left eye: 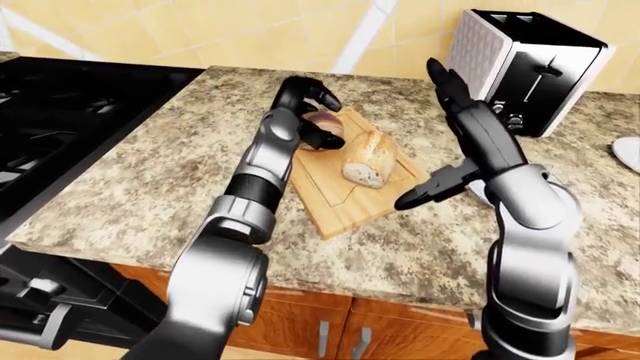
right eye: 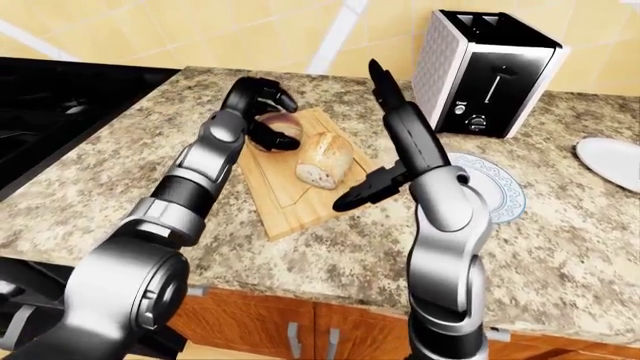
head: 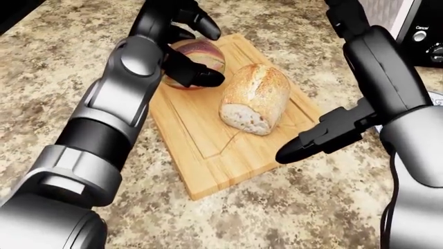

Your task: Place all breads on the cutting board.

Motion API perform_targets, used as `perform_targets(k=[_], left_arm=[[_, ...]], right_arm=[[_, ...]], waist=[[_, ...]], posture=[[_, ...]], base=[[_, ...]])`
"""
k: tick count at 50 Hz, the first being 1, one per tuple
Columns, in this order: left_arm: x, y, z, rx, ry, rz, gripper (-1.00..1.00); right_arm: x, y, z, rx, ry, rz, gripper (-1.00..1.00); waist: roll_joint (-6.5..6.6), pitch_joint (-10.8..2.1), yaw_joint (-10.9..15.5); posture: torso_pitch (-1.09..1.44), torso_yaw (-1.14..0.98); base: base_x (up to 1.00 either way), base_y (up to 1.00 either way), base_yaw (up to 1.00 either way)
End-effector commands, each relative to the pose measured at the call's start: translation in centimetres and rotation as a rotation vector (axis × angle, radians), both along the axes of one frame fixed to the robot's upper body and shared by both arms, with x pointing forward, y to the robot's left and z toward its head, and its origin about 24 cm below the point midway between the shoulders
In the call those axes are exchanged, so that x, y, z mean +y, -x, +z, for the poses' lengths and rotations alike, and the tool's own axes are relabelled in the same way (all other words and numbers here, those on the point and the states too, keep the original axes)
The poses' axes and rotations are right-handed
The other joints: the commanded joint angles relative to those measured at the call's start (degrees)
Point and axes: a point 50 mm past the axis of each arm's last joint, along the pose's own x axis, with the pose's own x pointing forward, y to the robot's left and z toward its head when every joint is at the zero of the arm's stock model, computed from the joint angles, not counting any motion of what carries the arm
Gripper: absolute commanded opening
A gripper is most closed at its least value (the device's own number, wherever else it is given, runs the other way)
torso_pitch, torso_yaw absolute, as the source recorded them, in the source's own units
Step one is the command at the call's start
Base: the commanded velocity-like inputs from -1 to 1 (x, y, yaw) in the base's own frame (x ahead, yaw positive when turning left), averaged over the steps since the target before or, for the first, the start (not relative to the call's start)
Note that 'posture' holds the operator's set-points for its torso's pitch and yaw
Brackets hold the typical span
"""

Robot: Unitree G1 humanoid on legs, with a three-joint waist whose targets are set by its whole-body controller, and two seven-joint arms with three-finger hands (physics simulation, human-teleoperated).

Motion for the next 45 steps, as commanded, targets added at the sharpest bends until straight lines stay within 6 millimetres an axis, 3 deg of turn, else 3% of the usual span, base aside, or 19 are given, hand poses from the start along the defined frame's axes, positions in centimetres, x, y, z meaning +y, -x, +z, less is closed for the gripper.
perform_targets(k=[1,28,32,40,43,44,45], left_arm=[[-0.3,0.1,3.5,-0.144,0.013,-0.012,-0.41],[-0.7,0.1,2.8,-0.140,-0.001,-0.012,0.16],[-0.8,0.1,2.8,-0.139,0.000,-0.014,0.35],[-0.8,0.1,2.7,-0.138,-0.005,-0.014,0.41],[-0.8,0.1,2.8,-0.140,-0.005,-0.014,0.44],[0.1,0.2,4.7,-0.172,0.009,-0.007,0.44],[0.3,0.3,5.1,-0.180,0.013,-0.005,0.44]], right_arm=[[0.1,0.4,1.3,-0.079,0.015,-0.001,1.00],[-0.1,0.4,0.4,-0.067,0.015,0.001,1.00],[-0.2,0.4,0.3,-0.067,0.015,0.000,1.00],[0.0,0.5,0.1,-0.055,0.023,0.009,1.00],[0.0,0.4,-0.1,-0.050,0.025,0.012,1.00],[-0.3,0.8,1.2,-0.063,0.037,0.005,1.00],[-0.4,1.0,1.6,-0.067,0.038,0.002,1.00]], waist=[[-0.16,-1.85,0.0],[-0.20,-2.17,0.1],[-0.22,-2.19,0.1],[-0.25,-2.23,0.1],[-0.22,-2.26,0.1],[-0.21,-2.26,0.1],[-0.19,-2.28,0.1]], posture=[[0.00,0.00],[0.00,0.00],[0.00,0.00],[0.00,0.00],[0.00,0.00],[0.00,0.00],[0.00,0.00]], base=[[0.00,0.00,0.00],[0.00,0.00,0.00],[0.00,0.00,0.00],[0.00,0.00,0.00],[0.00,0.00,0.00],[0.00,0.00,0.00],[0.00,0.00,0.00]])
